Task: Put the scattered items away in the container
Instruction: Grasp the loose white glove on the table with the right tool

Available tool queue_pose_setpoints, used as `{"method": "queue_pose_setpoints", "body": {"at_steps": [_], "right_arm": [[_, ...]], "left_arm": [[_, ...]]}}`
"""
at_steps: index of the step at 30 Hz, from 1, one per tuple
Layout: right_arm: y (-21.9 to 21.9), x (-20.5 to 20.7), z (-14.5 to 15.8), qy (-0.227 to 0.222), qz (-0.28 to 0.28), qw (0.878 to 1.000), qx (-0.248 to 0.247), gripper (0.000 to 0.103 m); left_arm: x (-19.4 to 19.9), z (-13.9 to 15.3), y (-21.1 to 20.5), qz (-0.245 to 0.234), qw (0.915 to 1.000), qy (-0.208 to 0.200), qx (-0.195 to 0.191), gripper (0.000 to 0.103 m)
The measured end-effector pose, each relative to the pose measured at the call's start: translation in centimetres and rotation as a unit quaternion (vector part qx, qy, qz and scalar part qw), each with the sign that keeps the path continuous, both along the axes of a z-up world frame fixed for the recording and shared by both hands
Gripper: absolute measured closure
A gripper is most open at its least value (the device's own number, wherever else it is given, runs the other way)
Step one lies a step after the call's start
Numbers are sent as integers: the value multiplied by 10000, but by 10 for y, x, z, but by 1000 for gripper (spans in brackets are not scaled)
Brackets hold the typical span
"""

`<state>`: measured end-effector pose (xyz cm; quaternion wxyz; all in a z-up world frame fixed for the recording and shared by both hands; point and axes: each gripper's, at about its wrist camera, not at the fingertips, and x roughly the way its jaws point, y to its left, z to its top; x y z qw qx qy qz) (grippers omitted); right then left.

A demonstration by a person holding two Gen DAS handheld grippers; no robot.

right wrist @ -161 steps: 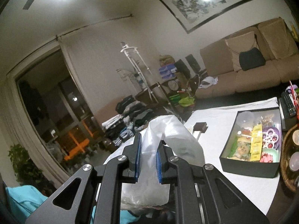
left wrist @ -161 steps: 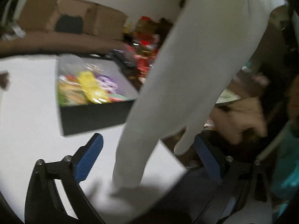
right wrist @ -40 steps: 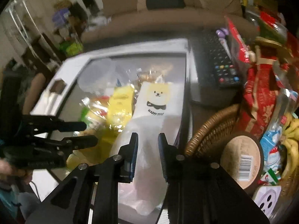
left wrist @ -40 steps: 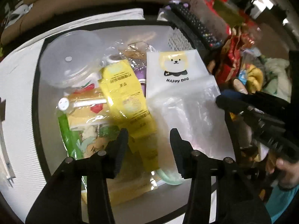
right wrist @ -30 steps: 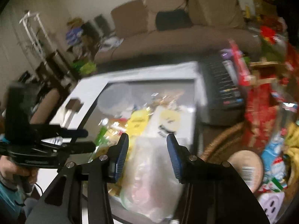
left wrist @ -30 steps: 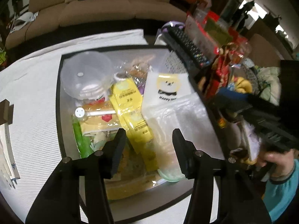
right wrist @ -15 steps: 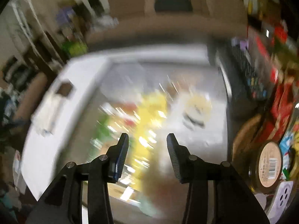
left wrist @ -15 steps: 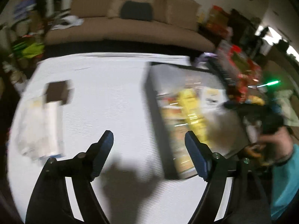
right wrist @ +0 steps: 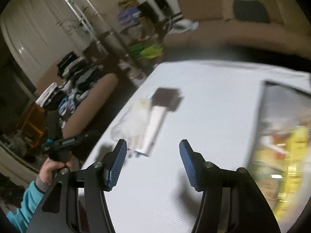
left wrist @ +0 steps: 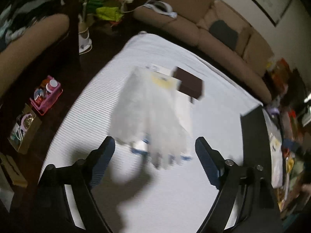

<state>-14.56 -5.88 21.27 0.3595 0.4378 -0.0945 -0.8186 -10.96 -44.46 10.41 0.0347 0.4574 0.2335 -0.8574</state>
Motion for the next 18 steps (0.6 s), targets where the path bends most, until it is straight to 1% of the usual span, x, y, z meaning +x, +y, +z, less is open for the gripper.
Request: {"method": "queue_pose_setpoints", "body": {"at_steps": [2, 4, 5, 7, 9, 11, 12, 13, 15, 17, 18], "right_arm": [[-36, -8, -20, -195, 138, 9996, -121, 44], [-63, -20, -40, -335, 192, 9990, -203, 44], [-78, -27, -52, -443, 210, 9984, -271, 44], [-96, -40, -70, -660, 182, 9966, -451, 44], [-113, -53, -86, -795, 127, 9950, -597, 44], [-125, -67, -105, -907, -54, 9936, -672, 42], [-130, -74, -116, -1070, -123, 9913, -757, 42], [-133, -77, -124, -1207, -180, 9891, -825, 42], [-142, -82, -141, -1427, -223, 9857, -864, 42], [-150, -81, -150, -1460, -182, 9856, -835, 42], [-154, -80, -154, -1510, -137, 9842, -915, 42]], "left_arm": [[-9, -16, -24, 105, 9999, -25, 95, 19], [-20, -34, -43, 210, 9996, -82, 152, 19], [-23, -42, -51, 250, 9994, -105, 226, 19], [-31, -59, -64, 344, 9981, -100, 492, 19], [-35, -74, -78, 454, 9952, -15, 863, 19], [-37, -88, -86, 515, 9889, 76, 1392, 19], [-38, -95, -87, 489, 9851, 84, 1646, 19], [-41, -101, -86, 440, 9823, 69, 1818, 19], [-45, -109, -80, 336, 9824, -6, 1835, 19], [-47, -110, -71, 194, 9843, 28, 1754, 18], [-47, -109, -68, 119, 9824, 88, 1864, 18]]}}
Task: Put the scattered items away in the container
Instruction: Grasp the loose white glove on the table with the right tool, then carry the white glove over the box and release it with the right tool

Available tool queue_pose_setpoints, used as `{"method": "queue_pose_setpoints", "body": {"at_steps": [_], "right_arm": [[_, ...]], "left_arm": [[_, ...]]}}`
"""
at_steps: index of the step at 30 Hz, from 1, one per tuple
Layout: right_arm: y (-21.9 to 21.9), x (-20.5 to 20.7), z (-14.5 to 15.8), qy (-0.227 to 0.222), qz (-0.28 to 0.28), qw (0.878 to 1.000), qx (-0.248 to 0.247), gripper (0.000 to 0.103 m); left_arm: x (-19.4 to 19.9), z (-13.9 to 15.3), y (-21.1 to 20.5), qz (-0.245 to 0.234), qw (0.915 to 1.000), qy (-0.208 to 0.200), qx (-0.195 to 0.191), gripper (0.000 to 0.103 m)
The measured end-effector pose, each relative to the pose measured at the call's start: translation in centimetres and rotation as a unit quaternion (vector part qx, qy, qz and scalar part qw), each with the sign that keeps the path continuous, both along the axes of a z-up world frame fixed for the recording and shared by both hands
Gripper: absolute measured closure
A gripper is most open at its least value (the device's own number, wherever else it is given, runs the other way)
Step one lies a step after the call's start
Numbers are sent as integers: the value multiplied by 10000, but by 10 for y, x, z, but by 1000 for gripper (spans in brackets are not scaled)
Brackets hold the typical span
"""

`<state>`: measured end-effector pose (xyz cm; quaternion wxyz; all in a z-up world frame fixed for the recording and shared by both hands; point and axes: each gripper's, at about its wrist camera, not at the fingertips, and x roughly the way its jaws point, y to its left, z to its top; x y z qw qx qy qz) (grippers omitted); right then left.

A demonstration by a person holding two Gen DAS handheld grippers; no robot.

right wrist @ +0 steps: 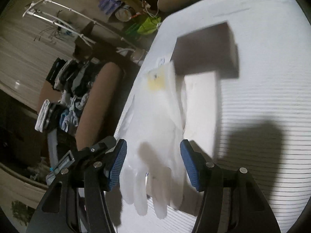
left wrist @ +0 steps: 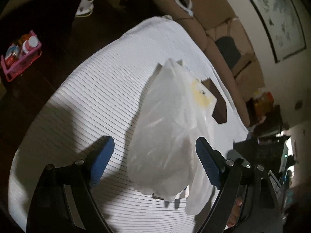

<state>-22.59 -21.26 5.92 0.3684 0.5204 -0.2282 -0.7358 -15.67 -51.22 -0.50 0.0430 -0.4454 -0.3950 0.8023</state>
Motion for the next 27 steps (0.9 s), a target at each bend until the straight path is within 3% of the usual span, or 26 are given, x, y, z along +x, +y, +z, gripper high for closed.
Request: {"method": "queue_pose_setpoints", "body": {"at_steps": [2, 6, 7, 10, 13, 15, 16, 23, 27], "right_arm": [[-3, 1, -5, -102, -6, 9996, -275, 44], [-5, 1, -11, -300, -111, 9958, -858, 53], [-6, 1, -13, -449, -109, 9930, -1090, 59], [-5, 4, -14, -755, -105, 9823, -1712, 62], [-8, 5, -13, -770, 2, 9830, -1666, 62], [-9, 8, -14, -870, -12, 9819, -1684, 65], [-8, 11, -11, -871, -19, 9824, -1652, 71], [19, 66, 46, -272, 296, 9888, -1437, 73], [68, 107, 83, 151, 275, 9904, -1346, 73]], "left_arm": [[0, 1, 5, -118, 9991, 119, 388, 18], [6, 11, 12, -175, 9981, 272, 532, 19], [9, 14, 13, -174, 9976, 301, 602, 18], [14, 22, 13, -161, 9972, 392, 617, 15], [19, 25, 12, -162, 9973, 406, 596, 17], [24, 27, 16, -205, 9960, 546, 674, 37], [31, 30, 20, -255, 9942, 648, 821, 58], [84, 83, 61, -598, 9912, 857, 816, 64], [108, 126, 116, -931, 9891, 918, 676, 66]]}}
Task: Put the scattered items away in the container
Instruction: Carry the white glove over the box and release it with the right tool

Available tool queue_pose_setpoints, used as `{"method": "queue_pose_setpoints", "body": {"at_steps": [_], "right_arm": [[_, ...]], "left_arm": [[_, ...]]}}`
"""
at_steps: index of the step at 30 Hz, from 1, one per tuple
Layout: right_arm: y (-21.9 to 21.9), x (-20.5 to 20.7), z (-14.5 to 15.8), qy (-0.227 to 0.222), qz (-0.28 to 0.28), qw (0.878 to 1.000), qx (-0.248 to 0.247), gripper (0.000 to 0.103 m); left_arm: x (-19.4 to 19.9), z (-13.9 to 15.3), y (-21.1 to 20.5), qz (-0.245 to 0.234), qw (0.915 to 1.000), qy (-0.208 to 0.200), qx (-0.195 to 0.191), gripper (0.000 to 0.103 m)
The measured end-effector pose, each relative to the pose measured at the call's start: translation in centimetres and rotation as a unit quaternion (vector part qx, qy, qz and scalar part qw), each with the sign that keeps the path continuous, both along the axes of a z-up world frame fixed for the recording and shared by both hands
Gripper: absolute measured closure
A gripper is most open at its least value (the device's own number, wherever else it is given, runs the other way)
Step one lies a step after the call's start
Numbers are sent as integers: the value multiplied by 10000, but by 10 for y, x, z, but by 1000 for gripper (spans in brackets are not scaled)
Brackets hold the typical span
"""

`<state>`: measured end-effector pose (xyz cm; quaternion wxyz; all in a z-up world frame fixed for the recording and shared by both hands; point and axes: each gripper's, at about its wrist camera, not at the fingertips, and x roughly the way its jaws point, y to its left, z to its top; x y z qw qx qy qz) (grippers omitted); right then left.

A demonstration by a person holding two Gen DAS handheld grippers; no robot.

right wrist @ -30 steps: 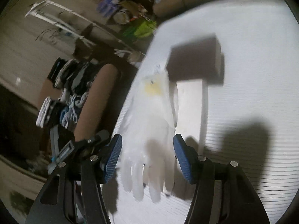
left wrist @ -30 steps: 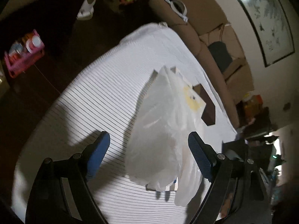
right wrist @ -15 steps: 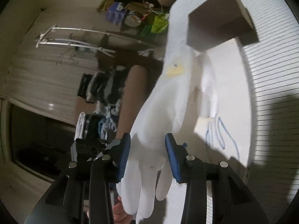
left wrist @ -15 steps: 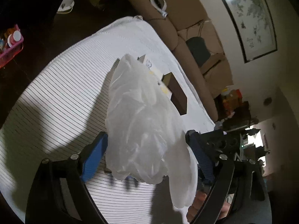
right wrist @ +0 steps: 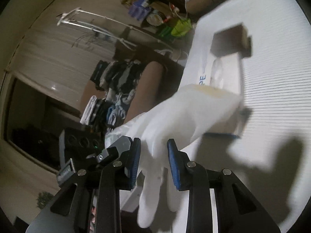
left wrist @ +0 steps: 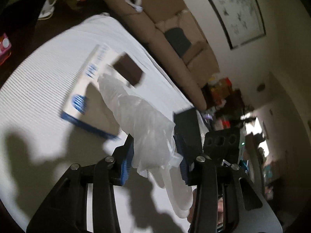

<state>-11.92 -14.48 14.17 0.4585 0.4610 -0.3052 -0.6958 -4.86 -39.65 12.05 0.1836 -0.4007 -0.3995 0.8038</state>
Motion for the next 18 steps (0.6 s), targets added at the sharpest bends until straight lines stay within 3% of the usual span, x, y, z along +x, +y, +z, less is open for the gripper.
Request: {"method": "queue_pose_setpoints", "body": {"at_steps": [5, 12, 15, 18], "right_arm": [[89, 31, 44, 339, -368, 9987, -18, 73], [238, 46, 118, 1163, -1128, 9856, 476, 73], [286, 40, 135, 1414, -1311, 9790, 659, 73], [316, 20, 132, 1626, -1224, 9733, 1066, 73]], "left_arm": [[9, 46, 88, -394, 9987, 292, 132, 66], [-22, 93, 228, -915, 9891, 854, 777, 66], [-41, 99, 278, -988, 9848, 1045, 977, 66], [-60, 81, 313, -796, 9871, 1003, 961, 62]]}}
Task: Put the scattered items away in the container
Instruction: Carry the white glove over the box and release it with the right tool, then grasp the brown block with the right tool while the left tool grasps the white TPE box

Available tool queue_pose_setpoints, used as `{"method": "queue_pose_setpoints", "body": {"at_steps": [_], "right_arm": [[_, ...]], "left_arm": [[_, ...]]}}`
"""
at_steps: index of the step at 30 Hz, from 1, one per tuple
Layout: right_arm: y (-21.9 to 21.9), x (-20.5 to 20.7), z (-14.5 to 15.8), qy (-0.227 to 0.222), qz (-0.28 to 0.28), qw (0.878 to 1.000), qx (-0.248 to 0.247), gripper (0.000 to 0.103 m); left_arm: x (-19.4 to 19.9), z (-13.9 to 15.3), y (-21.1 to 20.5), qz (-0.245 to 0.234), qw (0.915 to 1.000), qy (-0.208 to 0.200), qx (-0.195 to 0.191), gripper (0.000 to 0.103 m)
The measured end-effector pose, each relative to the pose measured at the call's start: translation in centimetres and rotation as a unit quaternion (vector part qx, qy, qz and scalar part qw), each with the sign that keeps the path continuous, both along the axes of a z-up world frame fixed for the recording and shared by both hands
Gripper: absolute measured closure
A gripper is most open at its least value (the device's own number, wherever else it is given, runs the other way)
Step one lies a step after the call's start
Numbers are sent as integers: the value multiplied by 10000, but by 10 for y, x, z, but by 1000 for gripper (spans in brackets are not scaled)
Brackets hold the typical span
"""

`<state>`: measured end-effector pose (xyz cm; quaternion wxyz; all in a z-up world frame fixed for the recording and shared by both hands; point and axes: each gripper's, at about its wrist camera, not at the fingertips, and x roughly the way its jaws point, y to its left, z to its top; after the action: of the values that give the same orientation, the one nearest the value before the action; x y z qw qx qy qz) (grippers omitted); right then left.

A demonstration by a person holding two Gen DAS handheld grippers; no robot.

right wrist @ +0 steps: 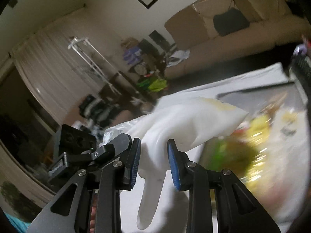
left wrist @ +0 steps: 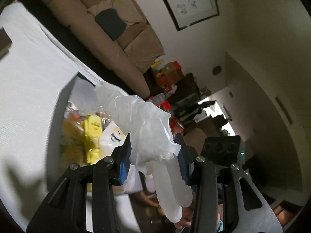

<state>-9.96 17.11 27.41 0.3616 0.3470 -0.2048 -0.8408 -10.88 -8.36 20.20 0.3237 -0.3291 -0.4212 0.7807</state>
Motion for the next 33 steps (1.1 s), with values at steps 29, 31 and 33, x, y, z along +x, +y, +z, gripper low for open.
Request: {"method": "queue_pose_setpoints", "body": {"at_steps": [29, 31, 33], "right_arm": [[38, 3, -119, -628, -832, 9861, 1292, 46], [28, 8, -103, -419, -731, 9897, 1159, 39], [12, 13, -90, -242, -573, 9924, 1060, 34]], "left_arm": [[-1, -36, -26, 436, 9219, -478, -3819, 19], [3, -40, -67, 763, 9098, -583, -4038, 18], [8, -46, -112, 1094, 8962, -759, -4232, 18]]}}
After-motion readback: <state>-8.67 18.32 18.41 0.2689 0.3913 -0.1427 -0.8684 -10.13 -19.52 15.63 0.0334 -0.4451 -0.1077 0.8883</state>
